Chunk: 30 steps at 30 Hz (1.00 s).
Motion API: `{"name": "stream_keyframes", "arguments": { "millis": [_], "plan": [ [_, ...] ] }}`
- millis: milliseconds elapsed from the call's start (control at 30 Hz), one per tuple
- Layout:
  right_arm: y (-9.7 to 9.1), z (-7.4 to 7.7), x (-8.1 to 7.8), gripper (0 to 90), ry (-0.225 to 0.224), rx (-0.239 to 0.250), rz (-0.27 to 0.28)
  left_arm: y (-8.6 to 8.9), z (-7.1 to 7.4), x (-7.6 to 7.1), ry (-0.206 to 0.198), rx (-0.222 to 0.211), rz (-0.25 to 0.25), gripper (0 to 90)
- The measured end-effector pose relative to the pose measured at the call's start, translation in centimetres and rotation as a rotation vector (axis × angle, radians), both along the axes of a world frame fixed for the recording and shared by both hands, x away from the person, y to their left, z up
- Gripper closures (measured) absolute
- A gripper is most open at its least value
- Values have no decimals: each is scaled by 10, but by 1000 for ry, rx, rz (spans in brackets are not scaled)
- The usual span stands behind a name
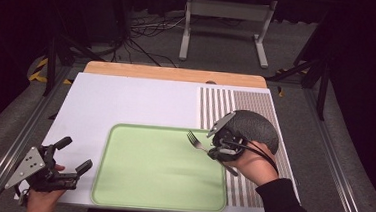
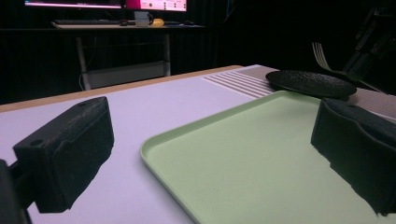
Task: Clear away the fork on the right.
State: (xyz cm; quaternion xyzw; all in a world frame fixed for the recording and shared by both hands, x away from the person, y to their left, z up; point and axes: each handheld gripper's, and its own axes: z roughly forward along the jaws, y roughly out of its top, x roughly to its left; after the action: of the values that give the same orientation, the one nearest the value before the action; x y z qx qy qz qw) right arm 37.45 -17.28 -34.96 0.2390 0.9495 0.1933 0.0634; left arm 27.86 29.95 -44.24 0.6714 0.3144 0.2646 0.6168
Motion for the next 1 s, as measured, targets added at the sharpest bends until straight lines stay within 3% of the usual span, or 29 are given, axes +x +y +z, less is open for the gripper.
{"name": "stream_keyframes", "arguments": {
  "millis": [567, 1000],
  "plan": [
    [16, -17, 3, 849, 22, 17, -94, 1, 0, 0, 2, -9, -1, 0],
    [25, -31, -1, 848, 57, 17, -102, 0, 0, 0, 1, -11, -5, 0]
  ]
}}
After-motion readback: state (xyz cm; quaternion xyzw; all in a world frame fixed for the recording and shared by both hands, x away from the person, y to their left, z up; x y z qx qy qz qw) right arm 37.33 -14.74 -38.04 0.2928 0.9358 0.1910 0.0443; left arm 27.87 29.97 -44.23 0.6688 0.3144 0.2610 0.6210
